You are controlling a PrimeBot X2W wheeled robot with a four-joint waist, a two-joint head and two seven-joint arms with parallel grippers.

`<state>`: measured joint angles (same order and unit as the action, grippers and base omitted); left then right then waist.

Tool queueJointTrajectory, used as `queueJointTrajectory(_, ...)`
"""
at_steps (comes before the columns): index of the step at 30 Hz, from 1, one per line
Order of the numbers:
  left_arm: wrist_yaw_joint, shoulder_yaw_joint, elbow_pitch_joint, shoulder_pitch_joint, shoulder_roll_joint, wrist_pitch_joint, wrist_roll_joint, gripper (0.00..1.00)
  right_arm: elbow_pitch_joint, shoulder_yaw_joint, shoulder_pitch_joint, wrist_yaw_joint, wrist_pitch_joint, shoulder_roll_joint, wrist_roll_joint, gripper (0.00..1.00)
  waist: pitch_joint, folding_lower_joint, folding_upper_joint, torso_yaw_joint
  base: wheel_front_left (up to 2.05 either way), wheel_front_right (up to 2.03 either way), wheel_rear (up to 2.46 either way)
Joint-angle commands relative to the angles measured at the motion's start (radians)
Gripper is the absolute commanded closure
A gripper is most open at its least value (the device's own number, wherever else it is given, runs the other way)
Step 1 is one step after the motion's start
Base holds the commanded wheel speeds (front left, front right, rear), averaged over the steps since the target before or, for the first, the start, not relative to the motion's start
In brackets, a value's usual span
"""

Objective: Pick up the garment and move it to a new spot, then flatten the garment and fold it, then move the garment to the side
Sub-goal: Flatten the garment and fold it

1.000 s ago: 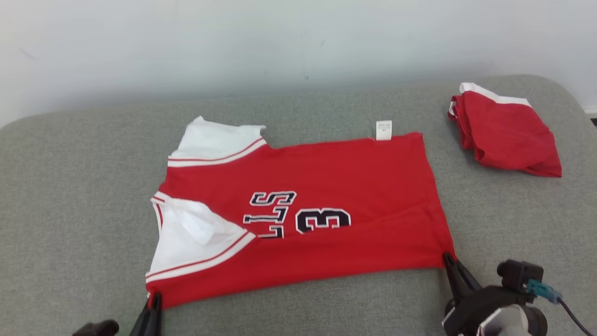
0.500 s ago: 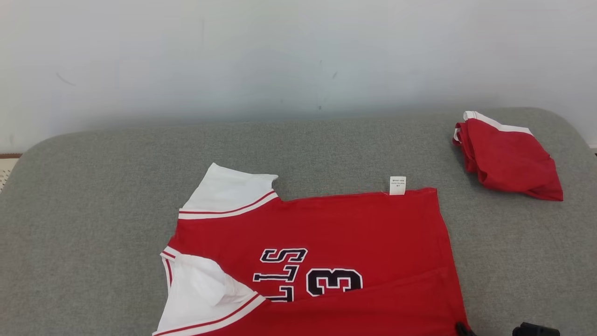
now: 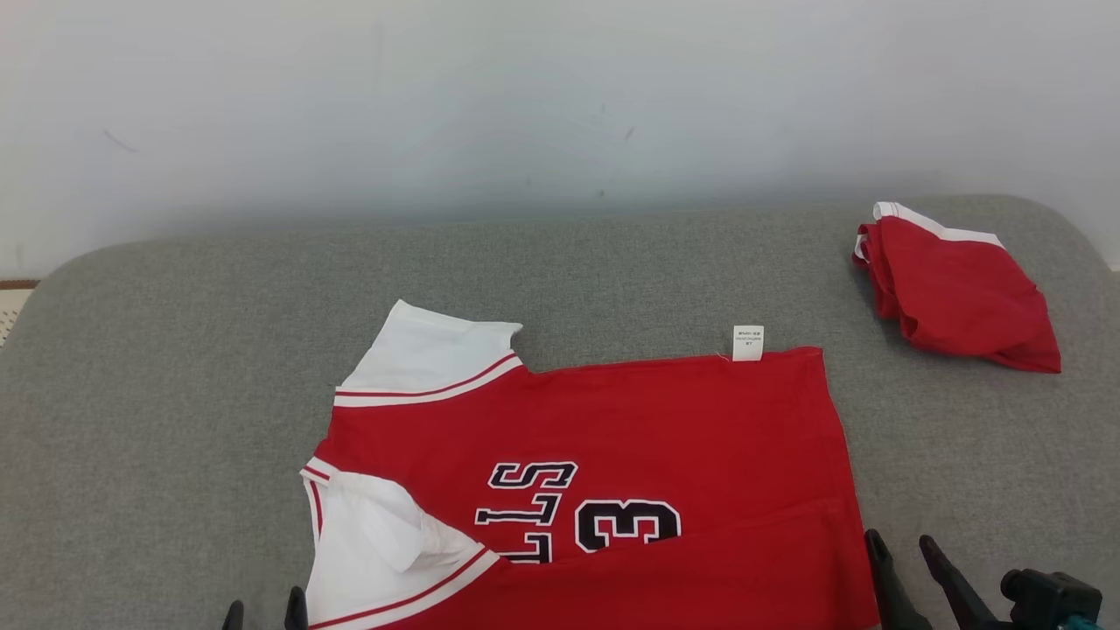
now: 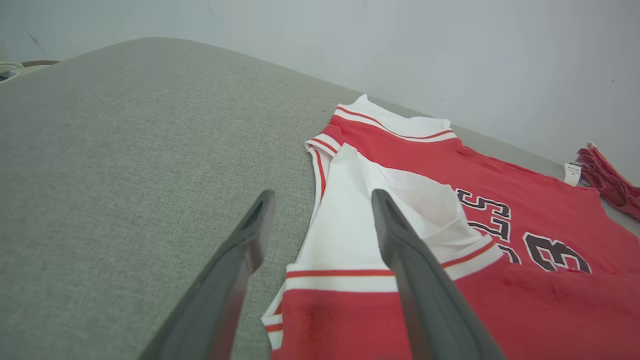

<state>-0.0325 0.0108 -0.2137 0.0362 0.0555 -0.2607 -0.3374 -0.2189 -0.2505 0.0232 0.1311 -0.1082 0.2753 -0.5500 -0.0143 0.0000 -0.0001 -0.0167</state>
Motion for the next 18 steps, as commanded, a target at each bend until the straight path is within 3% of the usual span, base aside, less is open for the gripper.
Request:
queueJointTrajectory(1, 0.007, 0.006, 0.021, 0.009, 0.002, -0.003, 0.014, 0.0, 0.013, 0.006, 0.001, -0.001, -0.013, 0.002, 0.014, 0.0, 0.0, 0.0, 0.0001, -0.002, 0.0, 0.0, 0.0)
queueJointTrajectory(8, 0.053, 0.011, 0.127, 0.026, -0.003, -0.003, 0.113, 0.0, 0.066, 0.018, -0.01, -0.001, -0.083, -0.024, 0.106, 0.0, 0.006, 0.0, 0.0001, -0.011, 0.0, 0.0, 0.0)
queueJointTrajectory(18, 0.094, -0.018, 0.14, 0.012, -0.004, -0.003, 0.142, 0.0, 0.071, 0.002, -0.009, -0.001, -0.121, -0.075, 0.2, 0.0, 0.013, 0.0, 0.0001, -0.023, 0.0, 0.0, 0.0)
